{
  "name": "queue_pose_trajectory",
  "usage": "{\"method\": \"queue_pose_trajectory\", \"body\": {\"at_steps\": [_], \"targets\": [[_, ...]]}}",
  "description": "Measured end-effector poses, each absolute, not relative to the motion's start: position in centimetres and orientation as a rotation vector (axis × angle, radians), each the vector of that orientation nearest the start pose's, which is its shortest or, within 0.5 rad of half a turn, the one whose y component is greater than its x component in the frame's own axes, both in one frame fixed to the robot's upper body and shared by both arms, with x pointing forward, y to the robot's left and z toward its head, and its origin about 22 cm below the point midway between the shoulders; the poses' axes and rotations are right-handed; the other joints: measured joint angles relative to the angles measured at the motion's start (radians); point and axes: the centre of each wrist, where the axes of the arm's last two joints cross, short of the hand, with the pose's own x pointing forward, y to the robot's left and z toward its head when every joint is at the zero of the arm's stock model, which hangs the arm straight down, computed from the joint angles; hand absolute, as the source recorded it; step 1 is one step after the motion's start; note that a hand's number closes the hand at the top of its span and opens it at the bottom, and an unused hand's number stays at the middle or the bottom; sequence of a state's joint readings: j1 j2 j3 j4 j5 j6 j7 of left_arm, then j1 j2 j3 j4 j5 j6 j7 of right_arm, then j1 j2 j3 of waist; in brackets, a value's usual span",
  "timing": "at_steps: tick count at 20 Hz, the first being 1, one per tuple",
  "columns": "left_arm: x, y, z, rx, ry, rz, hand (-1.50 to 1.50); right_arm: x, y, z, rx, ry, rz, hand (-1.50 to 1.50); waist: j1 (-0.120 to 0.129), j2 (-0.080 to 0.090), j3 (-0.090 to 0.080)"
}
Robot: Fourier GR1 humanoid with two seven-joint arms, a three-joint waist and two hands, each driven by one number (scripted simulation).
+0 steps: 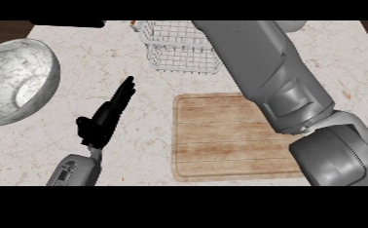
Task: Pick the can from the cutting board and place it in the tiered basket
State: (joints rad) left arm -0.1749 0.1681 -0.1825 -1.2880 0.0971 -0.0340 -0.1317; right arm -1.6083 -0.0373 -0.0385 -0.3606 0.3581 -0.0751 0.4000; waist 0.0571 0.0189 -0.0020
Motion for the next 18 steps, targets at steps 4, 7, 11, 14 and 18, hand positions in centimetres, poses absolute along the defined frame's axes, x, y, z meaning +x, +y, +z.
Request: {"method": "queue_pose_trajectory", "body": {"at_steps": [4, 7, 11, 14, 18], "targets": [[28.1, 22.0, -1.8, -0.113, -1.553, -0.278, 0.00, 45.1, -1.3, 27.3, -0.281, -1.388, 0.633, -1.50, 0.000, 0.000, 0.000], [27.9, 21.9, -2.0, -0.111, -1.547, -0.274, 0.00, 45.3, -1.2, 26.7, -0.197, -1.297, 0.577, -1.50, -0.004, -0.002, 0.000], [27.6, 22.3, -1.8, -0.110, -1.547, -0.276, 0.00, 45.5, -1.6, 26.9, -0.125, -1.278, 0.481, -1.50, -0.004, -0.005, 0.001], [27.5, 22.5, -1.9, -0.102, -1.551, -0.271, 0.00, 45.6, -2.0, 27.0, -0.127, -1.314, 0.402, -1.50, -0.009, -0.005, 0.001], [27.3, 22.4, -2.0, -0.098, -1.543, -0.264, 0.00, 46.3, -4.2, 27.8, -0.262, -1.391, 0.268, -1.50, -0.020, -0.007, 0.001]]}}
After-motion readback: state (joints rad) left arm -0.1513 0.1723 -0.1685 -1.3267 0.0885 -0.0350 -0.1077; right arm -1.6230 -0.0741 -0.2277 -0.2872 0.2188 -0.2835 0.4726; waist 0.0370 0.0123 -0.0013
